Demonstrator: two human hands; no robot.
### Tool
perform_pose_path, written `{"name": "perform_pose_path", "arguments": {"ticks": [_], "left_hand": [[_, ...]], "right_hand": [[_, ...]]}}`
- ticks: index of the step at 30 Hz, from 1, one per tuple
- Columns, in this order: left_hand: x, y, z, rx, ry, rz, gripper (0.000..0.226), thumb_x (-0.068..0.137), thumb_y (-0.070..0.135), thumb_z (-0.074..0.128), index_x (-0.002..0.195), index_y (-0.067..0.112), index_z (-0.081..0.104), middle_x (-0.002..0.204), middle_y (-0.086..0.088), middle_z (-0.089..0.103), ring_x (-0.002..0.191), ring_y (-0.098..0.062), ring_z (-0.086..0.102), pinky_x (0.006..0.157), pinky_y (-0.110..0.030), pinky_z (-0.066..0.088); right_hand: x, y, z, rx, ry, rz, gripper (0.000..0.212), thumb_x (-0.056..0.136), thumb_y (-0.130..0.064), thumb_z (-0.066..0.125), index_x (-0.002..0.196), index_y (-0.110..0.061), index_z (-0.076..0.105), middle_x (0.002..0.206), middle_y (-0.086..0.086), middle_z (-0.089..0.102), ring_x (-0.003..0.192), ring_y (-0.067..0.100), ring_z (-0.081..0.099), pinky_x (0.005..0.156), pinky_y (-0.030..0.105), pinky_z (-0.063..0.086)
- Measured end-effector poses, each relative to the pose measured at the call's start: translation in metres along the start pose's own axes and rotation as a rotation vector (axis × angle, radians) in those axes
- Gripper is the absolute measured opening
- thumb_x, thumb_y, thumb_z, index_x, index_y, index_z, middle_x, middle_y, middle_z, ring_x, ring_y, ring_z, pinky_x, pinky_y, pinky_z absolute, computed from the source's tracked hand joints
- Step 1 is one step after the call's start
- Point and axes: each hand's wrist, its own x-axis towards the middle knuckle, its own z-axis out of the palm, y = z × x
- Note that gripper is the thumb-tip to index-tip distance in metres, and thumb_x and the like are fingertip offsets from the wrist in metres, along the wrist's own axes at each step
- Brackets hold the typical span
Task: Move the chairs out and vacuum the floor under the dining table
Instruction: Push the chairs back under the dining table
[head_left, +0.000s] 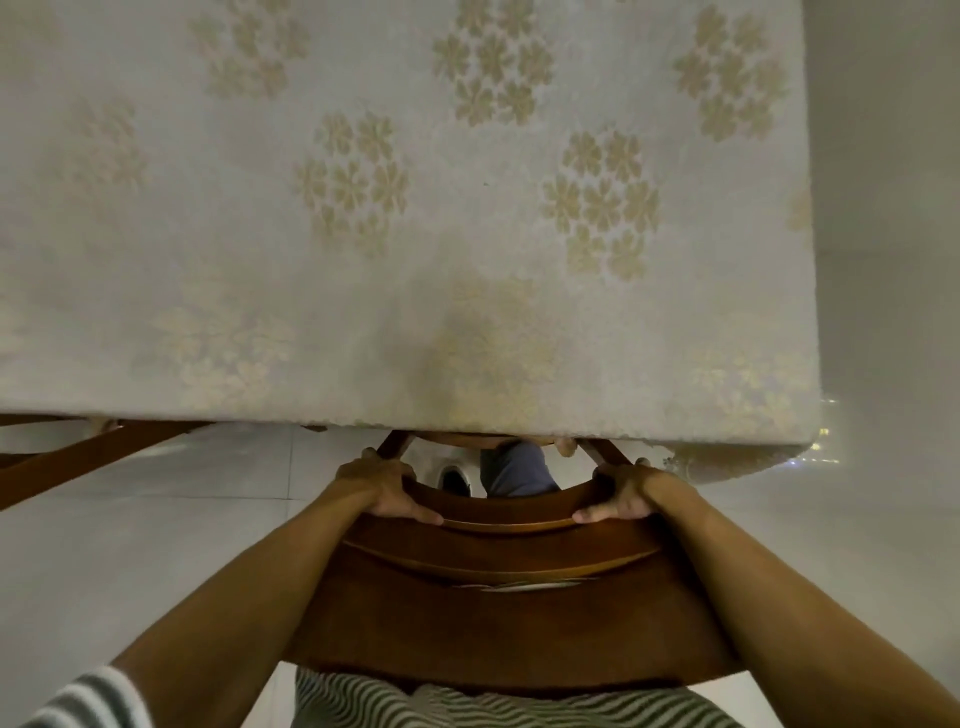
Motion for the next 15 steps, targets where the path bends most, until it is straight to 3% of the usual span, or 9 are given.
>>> {"name": "perform_pose_path", "arguments": {"ticks": [4, 10, 15], "left_hand": [[0.005, -0.001, -0.008, 0.004, -0.016, -0.006, 0.108, 0.056, 0.092, 0.058, 0.147, 0.039, 0.035, 0.153, -0.012, 0.027, 0.136, -0.032, 0.037, 0.107, -0.042, 0.040], [0.011, 0.002, -0.009, 0.028, -0.033, -0.015, 0.105, 0.058, 0.092, 0.055, 0.148, 0.041, 0.033, 0.154, -0.013, 0.024, 0.137, -0.034, 0.037, 0.108, -0.044, 0.041], [0.001, 0.007, -0.009, 0.084, -0.037, -0.023, 0.091, 0.076, 0.083, 0.049, 0.152, 0.040, 0.025, 0.158, -0.015, 0.016, 0.140, -0.036, 0.033, 0.111, -0.048, 0.037]], "right_hand": [[0.003, -0.003, -0.012, -0.031, 0.005, -0.027, 0.094, 0.079, -0.075, 0.056, 0.154, -0.029, 0.023, 0.159, 0.008, 0.019, 0.146, 0.031, 0.020, 0.114, 0.045, 0.030], [0.017, 0.003, -0.013, -0.034, 0.030, -0.022, 0.102, 0.070, -0.082, 0.058, 0.152, -0.032, 0.026, 0.161, 0.002, 0.019, 0.146, 0.030, 0.019, 0.115, 0.047, 0.030], [0.020, 0.005, -0.006, -0.038, 0.047, 0.046, 0.111, 0.068, -0.087, 0.053, 0.155, -0.040, 0.005, 0.163, 0.005, 0.012, 0.146, 0.034, 0.019, 0.114, 0.053, 0.030]]}}
